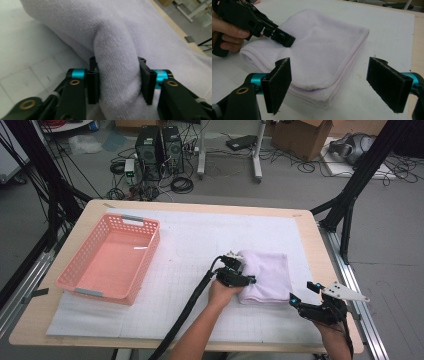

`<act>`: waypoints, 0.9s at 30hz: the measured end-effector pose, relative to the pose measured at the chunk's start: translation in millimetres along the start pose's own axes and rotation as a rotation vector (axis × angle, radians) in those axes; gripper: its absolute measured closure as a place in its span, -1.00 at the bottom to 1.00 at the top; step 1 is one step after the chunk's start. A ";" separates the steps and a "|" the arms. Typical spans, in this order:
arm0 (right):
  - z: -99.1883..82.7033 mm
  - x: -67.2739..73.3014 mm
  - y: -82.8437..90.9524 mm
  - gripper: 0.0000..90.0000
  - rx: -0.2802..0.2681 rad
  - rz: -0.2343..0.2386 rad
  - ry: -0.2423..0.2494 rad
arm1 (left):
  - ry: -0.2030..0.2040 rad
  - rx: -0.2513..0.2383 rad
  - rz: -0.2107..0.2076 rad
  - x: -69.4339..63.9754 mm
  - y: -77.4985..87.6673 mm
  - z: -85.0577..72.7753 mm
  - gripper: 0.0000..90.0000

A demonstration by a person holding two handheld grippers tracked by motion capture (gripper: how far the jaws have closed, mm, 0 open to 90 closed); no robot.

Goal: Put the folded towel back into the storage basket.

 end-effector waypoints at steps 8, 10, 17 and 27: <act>-0.1 -3.7 3.7 -0.58 -0.012 -0.005 -0.009 | 0.082 -0.009 -0.067 8.5 3.7 2.3 0.53; -0.7 -3.2 3.6 -0.58 -0.009 -0.003 -0.018 | 0.046 -0.028 -0.072 8.0 7.0 3.7 0.54; 0.2 -3.1 4.2 -0.58 -0.013 -0.005 -0.012 | -0.078 -0.084 -0.082 3.3 24.5 9.3 0.54; 3.5 -0.1 4.2 -0.58 -0.030 0.016 -0.026 | -0.189 -0.111 -0.069 20.4 72.6 12.5 0.54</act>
Point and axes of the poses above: each handheld gripper's, and its own axes: y roughly backward along the jaws, z roughly out of its top, x roughly to its left, the point moved 2 cm from there along -y, roughly forward along the jaws, and after that the axes turned 2 degrees about y, right-handed, at the moved point
